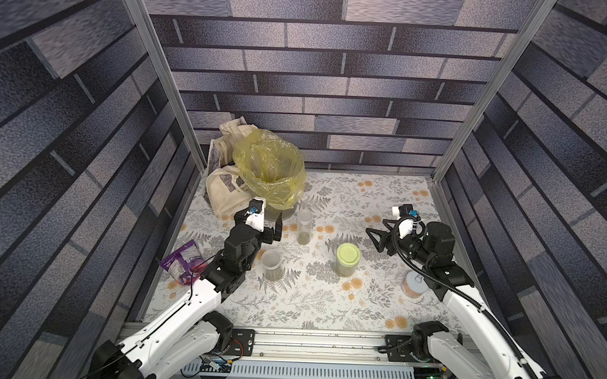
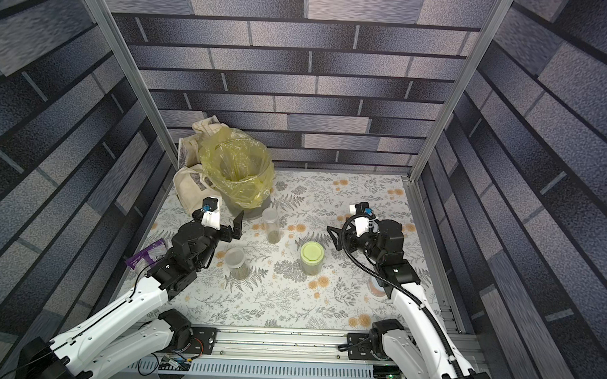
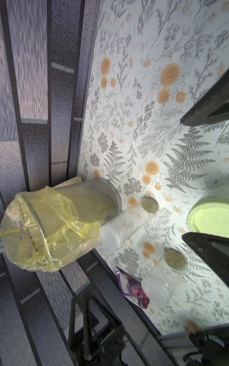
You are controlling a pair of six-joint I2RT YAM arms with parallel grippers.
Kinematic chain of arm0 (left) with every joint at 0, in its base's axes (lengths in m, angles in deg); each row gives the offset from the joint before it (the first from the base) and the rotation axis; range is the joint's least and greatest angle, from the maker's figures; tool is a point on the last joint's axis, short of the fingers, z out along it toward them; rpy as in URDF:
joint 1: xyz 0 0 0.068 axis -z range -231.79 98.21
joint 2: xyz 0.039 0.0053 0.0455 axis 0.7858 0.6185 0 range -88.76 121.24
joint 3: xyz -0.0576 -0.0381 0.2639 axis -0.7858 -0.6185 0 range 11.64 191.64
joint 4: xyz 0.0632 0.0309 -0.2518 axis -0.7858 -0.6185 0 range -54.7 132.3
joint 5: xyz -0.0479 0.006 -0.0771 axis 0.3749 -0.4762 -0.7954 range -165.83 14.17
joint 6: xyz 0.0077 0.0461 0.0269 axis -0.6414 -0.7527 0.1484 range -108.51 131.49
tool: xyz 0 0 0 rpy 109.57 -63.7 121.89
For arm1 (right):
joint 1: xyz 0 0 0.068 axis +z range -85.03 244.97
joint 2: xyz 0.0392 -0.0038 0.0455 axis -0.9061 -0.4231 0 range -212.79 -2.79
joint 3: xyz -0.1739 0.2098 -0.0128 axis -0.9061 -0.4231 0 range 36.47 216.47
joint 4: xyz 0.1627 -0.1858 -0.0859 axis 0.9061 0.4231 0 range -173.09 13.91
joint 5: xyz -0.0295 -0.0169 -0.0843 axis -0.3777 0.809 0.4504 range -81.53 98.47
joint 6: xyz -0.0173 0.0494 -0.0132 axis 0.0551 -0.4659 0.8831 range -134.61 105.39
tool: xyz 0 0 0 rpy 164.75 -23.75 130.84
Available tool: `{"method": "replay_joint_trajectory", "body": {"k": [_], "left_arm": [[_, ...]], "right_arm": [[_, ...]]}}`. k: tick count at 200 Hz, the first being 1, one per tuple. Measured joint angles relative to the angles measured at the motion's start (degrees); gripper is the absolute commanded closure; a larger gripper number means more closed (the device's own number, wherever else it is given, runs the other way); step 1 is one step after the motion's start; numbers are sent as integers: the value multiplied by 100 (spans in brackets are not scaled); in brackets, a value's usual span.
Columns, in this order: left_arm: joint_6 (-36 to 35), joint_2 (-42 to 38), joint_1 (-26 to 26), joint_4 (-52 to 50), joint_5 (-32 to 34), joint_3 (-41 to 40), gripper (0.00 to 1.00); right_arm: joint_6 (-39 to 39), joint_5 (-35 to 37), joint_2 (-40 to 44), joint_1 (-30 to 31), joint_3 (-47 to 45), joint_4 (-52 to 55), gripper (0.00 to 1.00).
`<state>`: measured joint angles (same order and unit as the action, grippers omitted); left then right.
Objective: Empty moldy mung beans from jars
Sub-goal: Pick up the jar from the center of the board.
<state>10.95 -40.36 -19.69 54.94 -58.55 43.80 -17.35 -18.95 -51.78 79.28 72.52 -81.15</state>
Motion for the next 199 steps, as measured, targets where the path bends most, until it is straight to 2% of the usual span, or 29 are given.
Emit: {"method": "replay_joint_trajectory", "body": {"k": [42, 67, 97, 112, 199], "left_arm": [[-61, 85, 831, -409, -199, 245, 0], [-98, 378, 1106, -507, -306, 356, 0], [-70, 570, 1139, -632, -557, 356, 0], [-31, 577, 1139, -643, -702, 358, 0], [109, 621, 1139, -654, -964, 358, 0]], "right_arm": [[35, -79, -109, 717, 479, 1211, 15], [122, 59, -343, 1158, 691, 1827, 13], [186, 269, -382, 1504, 695, 2260, 9], [214, 422, -396, 1652, 695, 2391, 0], [238, 1091, -627, 1906, 629, 2420, 0]]}}
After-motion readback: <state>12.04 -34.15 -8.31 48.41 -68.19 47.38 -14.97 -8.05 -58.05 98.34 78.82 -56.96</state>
